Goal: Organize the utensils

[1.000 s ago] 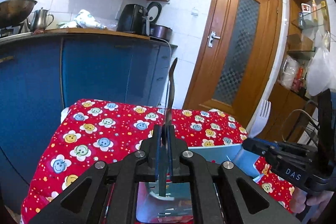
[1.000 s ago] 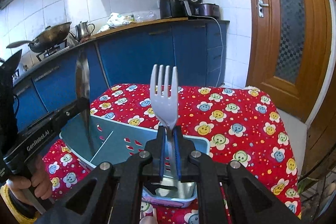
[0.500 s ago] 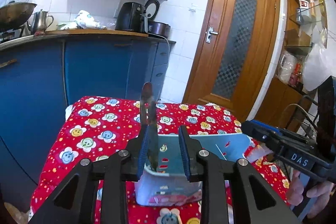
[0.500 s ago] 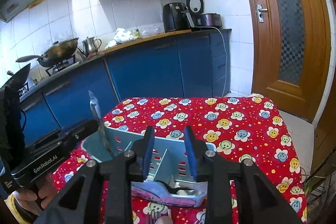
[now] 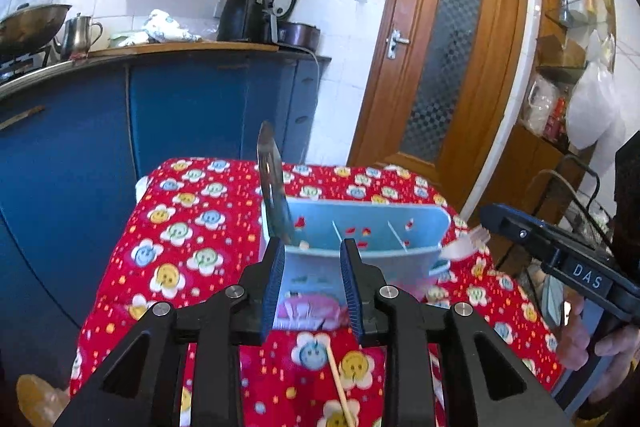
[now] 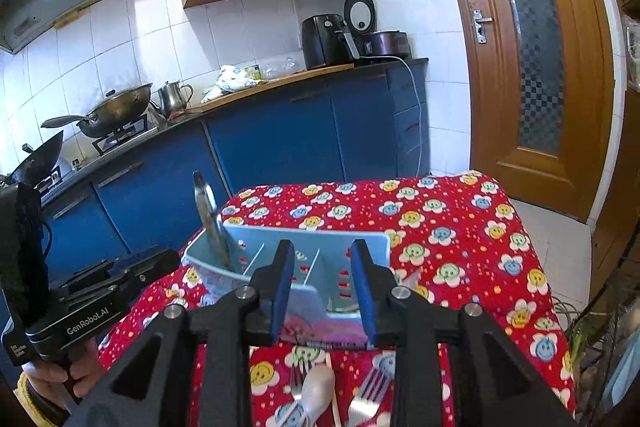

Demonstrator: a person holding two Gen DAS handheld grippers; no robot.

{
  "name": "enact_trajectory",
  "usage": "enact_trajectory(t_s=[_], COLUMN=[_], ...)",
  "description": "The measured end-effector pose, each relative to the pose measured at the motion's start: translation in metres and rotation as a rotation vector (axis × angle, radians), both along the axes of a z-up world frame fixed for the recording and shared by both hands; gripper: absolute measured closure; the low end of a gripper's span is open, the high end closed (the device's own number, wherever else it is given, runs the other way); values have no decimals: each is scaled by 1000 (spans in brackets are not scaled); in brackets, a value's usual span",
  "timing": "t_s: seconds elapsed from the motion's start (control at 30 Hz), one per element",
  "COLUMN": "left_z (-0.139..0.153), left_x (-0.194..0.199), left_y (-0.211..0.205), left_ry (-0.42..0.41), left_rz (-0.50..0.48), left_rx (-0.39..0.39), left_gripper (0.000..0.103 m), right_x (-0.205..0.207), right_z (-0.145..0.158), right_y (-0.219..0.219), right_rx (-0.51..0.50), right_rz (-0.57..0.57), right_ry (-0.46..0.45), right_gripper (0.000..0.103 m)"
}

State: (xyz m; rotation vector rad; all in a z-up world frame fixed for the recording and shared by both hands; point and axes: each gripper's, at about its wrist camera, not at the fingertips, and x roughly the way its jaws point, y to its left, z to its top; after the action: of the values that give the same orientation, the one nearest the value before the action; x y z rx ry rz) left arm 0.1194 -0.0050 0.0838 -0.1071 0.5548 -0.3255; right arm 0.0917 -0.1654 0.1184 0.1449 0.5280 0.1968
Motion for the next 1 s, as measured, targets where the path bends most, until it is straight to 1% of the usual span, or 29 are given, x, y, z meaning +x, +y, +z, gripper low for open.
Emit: enact_trajectory(t_s=[0.2,0.4,0.7,1.0], left_z=[-7,-19,-47,-75], left_x=[-14,-23,-25,-20], left_y=[-4,-10,-19,-28], left_ry=[51,132,259,380], left_rz=[-2,-7,-23,-46], left_rx=[38,68,99,107], left_gripper=[74,74,74,74], right_x=[-16,-32,-48,-52], right_z=[-8,-21,-41,-69], right_y=[-2,-6,-17,-39], right_rx=[13,13,17,58], right_rz=[-6,-20,-49,-104], right_ry=[26,77,148,233], right_gripper=[71,71,71,71])
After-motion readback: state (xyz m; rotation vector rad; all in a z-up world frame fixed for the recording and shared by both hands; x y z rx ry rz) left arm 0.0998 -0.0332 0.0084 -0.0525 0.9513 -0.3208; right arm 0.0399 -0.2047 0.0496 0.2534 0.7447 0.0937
